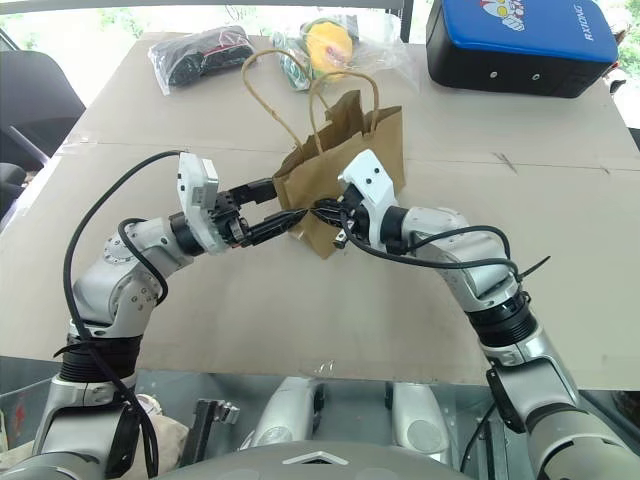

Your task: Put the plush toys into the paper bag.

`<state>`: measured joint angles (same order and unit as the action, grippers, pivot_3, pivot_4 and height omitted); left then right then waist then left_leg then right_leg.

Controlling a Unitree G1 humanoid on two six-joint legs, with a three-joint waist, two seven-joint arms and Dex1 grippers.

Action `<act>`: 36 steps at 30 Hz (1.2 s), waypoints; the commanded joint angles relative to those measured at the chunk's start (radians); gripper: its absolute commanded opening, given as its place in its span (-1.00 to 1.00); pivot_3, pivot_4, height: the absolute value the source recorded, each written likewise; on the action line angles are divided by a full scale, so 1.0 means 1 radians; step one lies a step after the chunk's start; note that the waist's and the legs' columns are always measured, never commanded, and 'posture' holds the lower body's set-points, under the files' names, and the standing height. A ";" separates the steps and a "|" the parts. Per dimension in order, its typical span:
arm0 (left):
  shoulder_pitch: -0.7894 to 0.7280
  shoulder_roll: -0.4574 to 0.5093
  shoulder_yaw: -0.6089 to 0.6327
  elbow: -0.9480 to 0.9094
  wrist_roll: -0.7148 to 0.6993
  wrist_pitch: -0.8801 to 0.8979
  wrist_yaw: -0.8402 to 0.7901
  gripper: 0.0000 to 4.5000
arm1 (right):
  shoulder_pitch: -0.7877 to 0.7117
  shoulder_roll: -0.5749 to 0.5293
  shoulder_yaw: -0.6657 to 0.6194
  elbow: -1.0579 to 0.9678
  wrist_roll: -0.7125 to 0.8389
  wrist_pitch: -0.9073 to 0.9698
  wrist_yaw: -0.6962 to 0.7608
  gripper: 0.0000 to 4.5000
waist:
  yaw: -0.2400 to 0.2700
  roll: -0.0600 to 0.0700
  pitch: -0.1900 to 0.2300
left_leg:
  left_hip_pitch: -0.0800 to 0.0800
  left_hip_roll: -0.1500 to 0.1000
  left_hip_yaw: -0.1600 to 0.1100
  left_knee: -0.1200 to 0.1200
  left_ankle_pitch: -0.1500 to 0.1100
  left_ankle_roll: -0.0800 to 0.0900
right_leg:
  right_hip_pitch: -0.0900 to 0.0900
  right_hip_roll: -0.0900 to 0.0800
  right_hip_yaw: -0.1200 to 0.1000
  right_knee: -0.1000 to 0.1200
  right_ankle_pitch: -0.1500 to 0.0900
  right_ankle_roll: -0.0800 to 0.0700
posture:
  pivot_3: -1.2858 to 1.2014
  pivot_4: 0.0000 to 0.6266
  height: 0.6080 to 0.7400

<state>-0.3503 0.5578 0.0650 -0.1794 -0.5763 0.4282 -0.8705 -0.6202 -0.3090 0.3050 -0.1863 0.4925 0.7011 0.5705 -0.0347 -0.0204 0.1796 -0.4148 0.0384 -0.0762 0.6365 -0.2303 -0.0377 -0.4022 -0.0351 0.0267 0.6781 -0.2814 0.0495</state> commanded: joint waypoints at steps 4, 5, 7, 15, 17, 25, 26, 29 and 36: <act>0.010 -0.101 -0.019 -0.039 0.082 -0.017 0.174 0.43 | 0.020 0.011 -0.028 -0.029 -0.024 -0.030 0.027 -1.00 | 0.001 0.000 0.000 | 0.001 0.000 0.000 0.000 0.000 0.000 | 0.000 0.000 0.000 0.001 0.000 0.000 | 0.03 -0.52 1.00; 0.008 -0.122 -0.020 -0.033 0.092 -0.013 0.202 0.27 | 0.039 -0.002 -0.031 -0.049 -0.023 -0.029 0.037 -1.00 | 0.001 -0.001 0.000 | 0.001 0.000 0.000 0.001 0.000 0.000 | 0.000 0.000 0.000 0.001 0.000 0.000 | 0.03 -0.52 1.00; 0.006 -0.150 -0.024 -0.027 0.108 -0.019 0.234 -0.09 | 0.079 -0.037 -0.038 -0.102 -0.012 -0.026 0.066 -1.00 | 0.003 -0.001 0.000 | 0.000 0.000 -0.001 0.001 0.000 0.000 | 0.001 0.000 0.000 0.001 0.000 0.000 | 0.03 -0.52 1.00; -0.004 -0.159 -0.012 0.000 0.098 -0.086 0.168 -1.00 | 0.287 -0.180 -0.243 -0.352 0.106 -0.070 0.164 -0.42 | -0.001 -0.001 0.000 | 0.001 0.000 -0.001 0.001 0.000 0.000 | 0.002 0.000 -0.001 0.002 0.000 0.000 | 0.03 -0.52 1.00; -0.034 -0.084 0.001 0.054 0.056 -0.151 -0.041 -1.00 | 0.389 -0.260 -0.393 -0.414 0.136 -0.108 0.208 -0.06 | 0.007 -0.001 0.000 | 0.001 0.000 -0.002 0.001 0.000 0.000 | 0.002 0.000 -0.002 0.001 0.000 0.000 | 0.03 -0.52 1.00; -0.381 0.091 -0.095 0.712 0.151 -0.523 -0.711 -1.00 | 0.707 -0.454 -0.699 -0.452 0.139 -0.213 0.346 0.68 | 0.023 0.000 0.000 | 0.003 0.000 -0.001 0.002 0.000 0.000 | 0.005 0.001 -0.002 0.000 0.000 0.000 | 0.03 -0.52 1.00; -0.443 0.077 -0.110 0.827 0.186 -0.582 -0.735 -1.00 | 0.717 -0.455 -0.706 -0.449 0.131 -0.220 0.338 0.68 | 0.023 0.000 0.000 | 0.003 -0.001 -0.001 0.003 0.000 0.000 | 0.006 0.001 -0.003 0.000 0.000 0.000 | 0.03 -0.52 1.00; -0.571 0.038 -0.144 1.061 0.241 -0.677 -0.744 -1.00 | 0.715 -0.452 -0.691 -0.417 0.102 -0.254 0.330 0.68 | 0.017 0.000 -0.001 | 0.002 -0.001 -0.001 0.006 0.000 0.001 | 0.006 0.001 -0.002 0.000 0.000 0.000 | 0.03 -0.52 1.00; -0.648 0.002 -0.100 1.205 0.260 -0.722 -0.744 0.22 | 0.703 -0.468 -0.664 -0.372 0.087 -0.295 0.370 0.75 | 0.011 0.000 0.000 | 0.001 0.000 -0.002 0.007 0.000 0.001 | 0.006 0.001 -0.003 0.001 0.000 0.000 | 0.03 -0.52 1.00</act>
<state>-0.9743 0.5520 -0.0729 1.0345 -0.3066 -0.2968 -1.6104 0.0937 -0.7612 -0.3510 -0.5521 0.5746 0.4339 0.9237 -0.0240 -0.0206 0.1791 -0.4139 0.0381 -0.0784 0.6431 -0.2307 -0.0368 -0.3964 -0.0339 0.0235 0.6792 -0.2816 0.0499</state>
